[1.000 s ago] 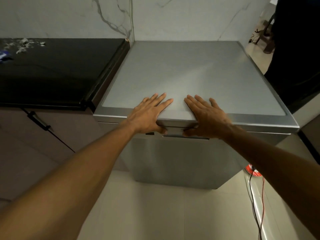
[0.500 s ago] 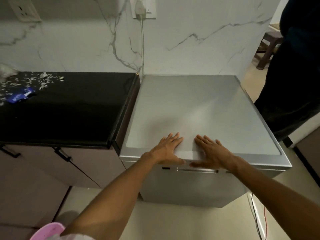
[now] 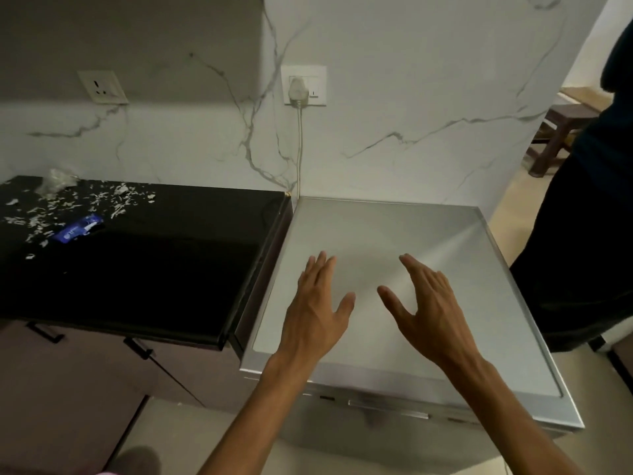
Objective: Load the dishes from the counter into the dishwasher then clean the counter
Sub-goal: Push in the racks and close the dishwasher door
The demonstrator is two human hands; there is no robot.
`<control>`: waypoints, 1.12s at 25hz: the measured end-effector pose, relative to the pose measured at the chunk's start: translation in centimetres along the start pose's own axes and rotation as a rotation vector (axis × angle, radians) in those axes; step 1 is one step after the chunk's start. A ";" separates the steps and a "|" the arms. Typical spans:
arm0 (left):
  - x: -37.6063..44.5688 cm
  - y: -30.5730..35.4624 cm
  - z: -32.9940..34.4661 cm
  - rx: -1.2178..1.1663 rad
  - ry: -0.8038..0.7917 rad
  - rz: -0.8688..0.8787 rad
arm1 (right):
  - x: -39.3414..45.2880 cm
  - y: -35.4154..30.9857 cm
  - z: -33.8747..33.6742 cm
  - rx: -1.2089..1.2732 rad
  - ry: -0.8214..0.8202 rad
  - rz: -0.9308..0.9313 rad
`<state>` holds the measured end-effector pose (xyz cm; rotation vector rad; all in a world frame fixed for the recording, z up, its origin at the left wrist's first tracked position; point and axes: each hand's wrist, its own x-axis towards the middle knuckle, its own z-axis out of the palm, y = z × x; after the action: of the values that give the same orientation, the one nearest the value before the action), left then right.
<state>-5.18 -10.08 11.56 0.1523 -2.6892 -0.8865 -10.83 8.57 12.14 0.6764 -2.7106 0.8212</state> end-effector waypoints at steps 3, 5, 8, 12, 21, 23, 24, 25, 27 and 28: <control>2.8 1.1 -0.5 -0.002 0.035 -0.039 | 3.3 -0.4 -1.1 0.043 -0.015 -0.047; 5.4 1.4 -0.8 -0.001 0.075 -0.060 | 6.1 -0.6 -1.6 0.035 -0.027 -0.086; 8.8 1.2 -1.3 -0.001 0.101 -0.080 | 10.0 -1.2 -1.8 0.033 -0.058 -0.111; 13.5 0.0 -2.2 0.031 0.132 -0.101 | 17.1 -2.4 -0.6 0.001 -0.040 -0.186; 24.5 -5.2 -4.6 0.036 0.191 0.007 | 36.8 -6.1 5.6 -0.271 -0.036 -0.243; 26.1 -6.3 -4.9 0.017 0.180 0.007 | 40.1 -6.6 6.8 -0.321 -0.070 -0.197; 26.6 -6.8 -5.0 0.002 0.169 0.000 | 41.5 -6.6 7.5 -0.339 -0.086 -0.176; 26.9 -7.2 -5.0 -0.009 0.158 -0.005 | 42.6 -6.5 8.2 -0.355 -0.098 -0.161; 27.4 -8.3 -5.1 -0.007 0.146 -0.009 | 44.8 -6.3 9.7 -0.391 -0.113 -0.136; 27.5 -8.8 -5.1 -0.001 0.145 -0.006 | 45.8 -6.1 10.2 -0.410 -0.121 -0.117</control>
<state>-29.62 -25.38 17.14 0.2165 -2.5553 -0.8455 -48.35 -18.34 22.25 0.7967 -2.7843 0.1896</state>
